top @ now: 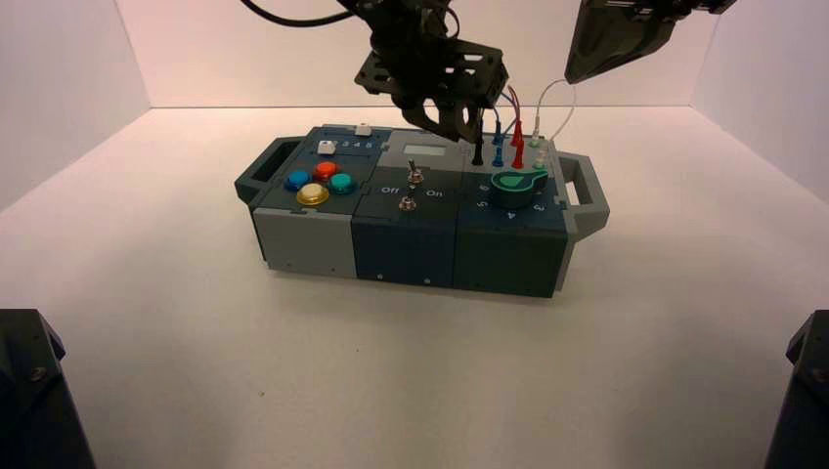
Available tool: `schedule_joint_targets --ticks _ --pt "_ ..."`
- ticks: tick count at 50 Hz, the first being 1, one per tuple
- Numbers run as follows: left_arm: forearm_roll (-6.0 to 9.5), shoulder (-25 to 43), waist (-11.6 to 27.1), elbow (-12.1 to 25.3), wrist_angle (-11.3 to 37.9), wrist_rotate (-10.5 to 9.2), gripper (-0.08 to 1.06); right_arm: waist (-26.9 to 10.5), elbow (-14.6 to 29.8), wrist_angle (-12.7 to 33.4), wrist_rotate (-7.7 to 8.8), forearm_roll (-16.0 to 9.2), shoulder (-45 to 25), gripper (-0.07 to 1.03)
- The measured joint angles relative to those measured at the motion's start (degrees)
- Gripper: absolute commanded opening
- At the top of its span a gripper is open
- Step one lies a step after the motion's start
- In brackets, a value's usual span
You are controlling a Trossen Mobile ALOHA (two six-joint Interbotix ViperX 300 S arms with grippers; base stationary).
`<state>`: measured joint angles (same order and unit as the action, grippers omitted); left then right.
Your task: Pull the black wire.
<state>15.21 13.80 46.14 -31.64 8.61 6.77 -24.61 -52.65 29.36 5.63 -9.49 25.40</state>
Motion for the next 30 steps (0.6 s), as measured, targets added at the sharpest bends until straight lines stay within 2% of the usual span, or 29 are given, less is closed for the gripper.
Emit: schedule_joint_targets --ticks 30 --pt "0.09 0.00 1.76 0.18 1.85 0.00 0.28 0.00 0.18 0.00 0.00 0.09 -0.09 -0.02"
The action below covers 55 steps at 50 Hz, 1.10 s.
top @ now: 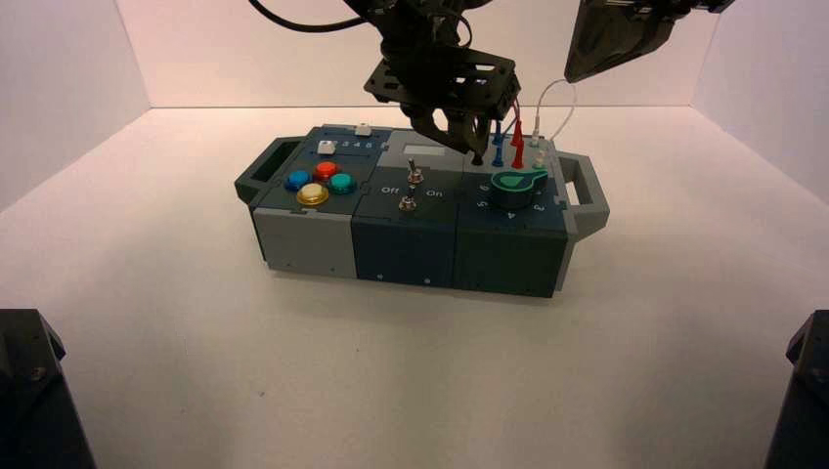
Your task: Pull the black wire.
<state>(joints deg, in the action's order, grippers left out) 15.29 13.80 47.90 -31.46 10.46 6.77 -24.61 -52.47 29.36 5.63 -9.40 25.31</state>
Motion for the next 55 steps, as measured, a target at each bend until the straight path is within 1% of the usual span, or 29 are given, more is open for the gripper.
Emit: schedule_joint_targets --ticks 16,36,49,55 --pt "-0.09 0.62 0.09 2.29 -0.35 0.35 0.28 0.00 0.00 -0.09 0.00 0.00 0.00 -0.02" --pt "0.00 1.14 0.09 2.72 -0.18 0.44 0.28 0.00 0.00 -0.09 0.00 0.00 0.00 -0.02" --pt "-0.09 2.55 -0.09 2.90 0.09 0.53 0.24 0.00 0.00 -0.09 0.00 -0.09 0.00 -0.02" --pt "-0.09 2.72 -0.09 2.90 0.09 0.53 0.20 0.00 0.00 -0.09 0.00 -0.09 0.09 -0.02"
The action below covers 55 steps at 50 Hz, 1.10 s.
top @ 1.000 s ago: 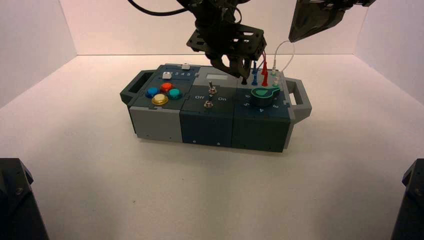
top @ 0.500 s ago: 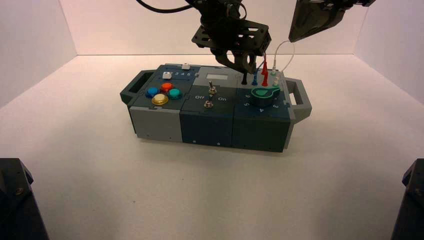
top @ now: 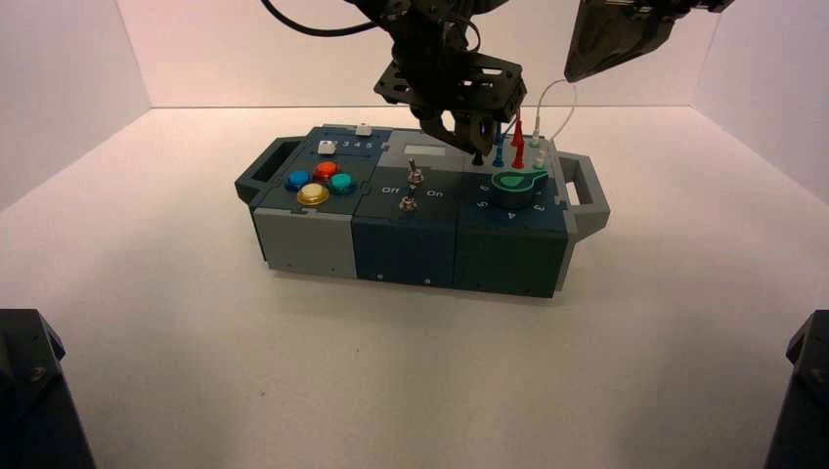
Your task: Pull the black wire.
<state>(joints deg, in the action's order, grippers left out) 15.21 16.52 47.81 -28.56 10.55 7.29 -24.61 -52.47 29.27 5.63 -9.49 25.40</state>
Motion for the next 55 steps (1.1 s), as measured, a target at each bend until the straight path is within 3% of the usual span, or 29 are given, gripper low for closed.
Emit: schedule_joint_targets --ticks 4,10,35,55 --pt "0.00 -0.09 0.00 0.00 0.00 0.09 0.16 0.00 0.09 0.09 -0.09 0.09 0.00 -0.02" --pt "-0.09 0.00 -0.26 -0.09 -0.09 0.44 -0.04 0.00 0.09 0.00 0.00 0.09 0.00 -0.02" --pt "-0.18 -0.26 -0.26 -0.09 -0.79 1.05 -0.03 0.00 0.09 0.00 0.00 0.09 0.79 -0.02" --pt "-0.09 -4.75 0.18 -1.23 -1.49 1.41 -0.03 0.00 0.09 0.00 0.00 0.00 0.79 -0.02"
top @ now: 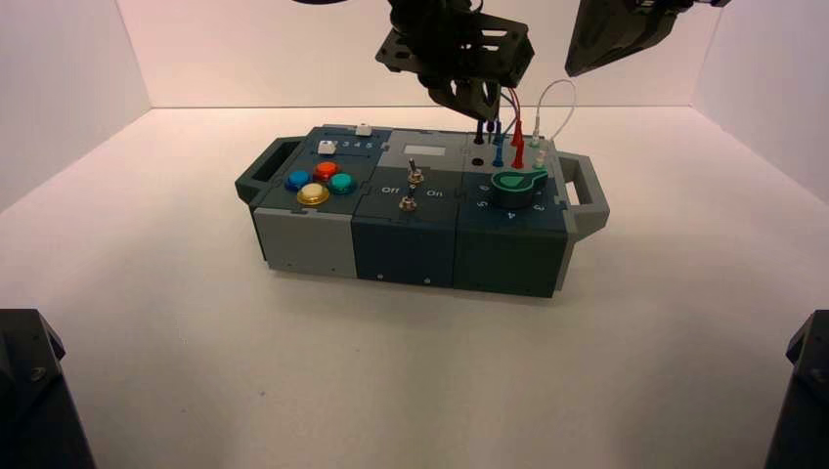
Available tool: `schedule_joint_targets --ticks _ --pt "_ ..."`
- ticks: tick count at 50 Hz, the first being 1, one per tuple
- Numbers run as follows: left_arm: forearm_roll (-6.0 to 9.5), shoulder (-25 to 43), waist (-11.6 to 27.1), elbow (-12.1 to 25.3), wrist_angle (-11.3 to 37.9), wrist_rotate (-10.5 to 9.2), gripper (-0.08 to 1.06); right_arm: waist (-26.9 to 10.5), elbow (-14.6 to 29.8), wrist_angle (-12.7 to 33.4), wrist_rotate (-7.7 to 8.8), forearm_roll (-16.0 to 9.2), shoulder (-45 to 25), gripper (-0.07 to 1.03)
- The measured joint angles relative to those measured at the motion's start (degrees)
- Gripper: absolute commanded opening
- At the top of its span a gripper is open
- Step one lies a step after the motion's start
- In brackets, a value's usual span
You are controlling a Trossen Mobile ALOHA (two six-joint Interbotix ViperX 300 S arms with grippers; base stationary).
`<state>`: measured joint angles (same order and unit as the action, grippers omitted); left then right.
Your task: Pull the black wire.
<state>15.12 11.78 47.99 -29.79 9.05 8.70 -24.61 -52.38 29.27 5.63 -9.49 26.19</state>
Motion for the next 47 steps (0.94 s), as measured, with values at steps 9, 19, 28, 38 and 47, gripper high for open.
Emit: schedule_joint_targets --ticks 9,19,28,38,47 --pt "0.00 -0.35 0.00 -1.41 0.00 0.00 -0.03 0.00 0.00 0.00 -0.09 0.09 0.00 -0.02" --pt "-0.35 -1.49 0.00 -2.20 0.00 0.09 -0.03 0.00 0.00 -0.09 0.00 0.09 0.00 -0.02" --pt "-0.97 -1.93 0.00 -2.55 0.44 0.44 0.15 0.00 0.00 -0.18 0.00 0.00 0.00 -0.02" --pt "-1.05 -3.16 0.00 -3.34 1.49 0.53 0.33 0.00 -0.09 0.00 -0.09 0.00 0.00 -0.02" --pt "-1.05 -4.39 0.00 -3.87 1.58 0.53 0.33 0.00 0.00 0.09 0.00 0.00 0.18 -0.02"
